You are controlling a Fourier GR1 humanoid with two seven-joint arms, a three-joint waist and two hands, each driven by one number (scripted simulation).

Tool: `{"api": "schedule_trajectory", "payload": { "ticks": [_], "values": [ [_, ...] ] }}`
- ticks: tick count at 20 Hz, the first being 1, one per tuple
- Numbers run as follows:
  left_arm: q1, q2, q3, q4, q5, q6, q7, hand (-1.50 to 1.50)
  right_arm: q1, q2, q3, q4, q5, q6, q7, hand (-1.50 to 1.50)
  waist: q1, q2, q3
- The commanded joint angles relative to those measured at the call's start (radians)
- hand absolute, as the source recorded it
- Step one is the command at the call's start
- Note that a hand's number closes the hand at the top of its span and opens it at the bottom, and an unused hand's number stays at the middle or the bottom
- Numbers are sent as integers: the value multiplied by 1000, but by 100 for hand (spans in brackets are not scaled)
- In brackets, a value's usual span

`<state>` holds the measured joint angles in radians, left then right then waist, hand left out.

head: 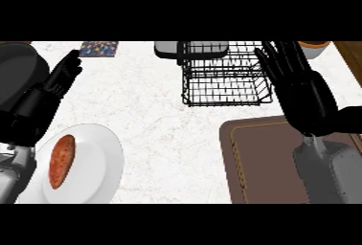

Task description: Pick the croissant from the tray and place it in the tiered basket

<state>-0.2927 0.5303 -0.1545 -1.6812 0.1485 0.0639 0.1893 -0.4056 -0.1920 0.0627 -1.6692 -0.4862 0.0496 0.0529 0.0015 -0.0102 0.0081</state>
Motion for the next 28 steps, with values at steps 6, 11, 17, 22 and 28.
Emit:
{"api": "schedule_trajectory", "payload": {
  "ticks": [6,11,17,22,28],
  "values": [
    [156,-139,55,107,126,75,47,0,344,-204,-286,-127,219,-99,-251,150,-147,-1,-9],
    [194,-212,18,105,154,80,43,0,535,-26,-519,-31,259,-416,-384,-150,-134,4,-5],
    [191,-236,-23,125,150,28,17,0,916,31,-421,-216,449,-335,-581,-150,-56,5,-10],
    [173,-236,-36,121,142,20,34,0,1039,53,-336,-344,759,-520,-341,-150,-15,15,-13],
    [157,-260,-49,131,134,28,32,0,1297,80,-345,-539,1012,-525,-49,-150,-11,27,-17]
  ]
}}
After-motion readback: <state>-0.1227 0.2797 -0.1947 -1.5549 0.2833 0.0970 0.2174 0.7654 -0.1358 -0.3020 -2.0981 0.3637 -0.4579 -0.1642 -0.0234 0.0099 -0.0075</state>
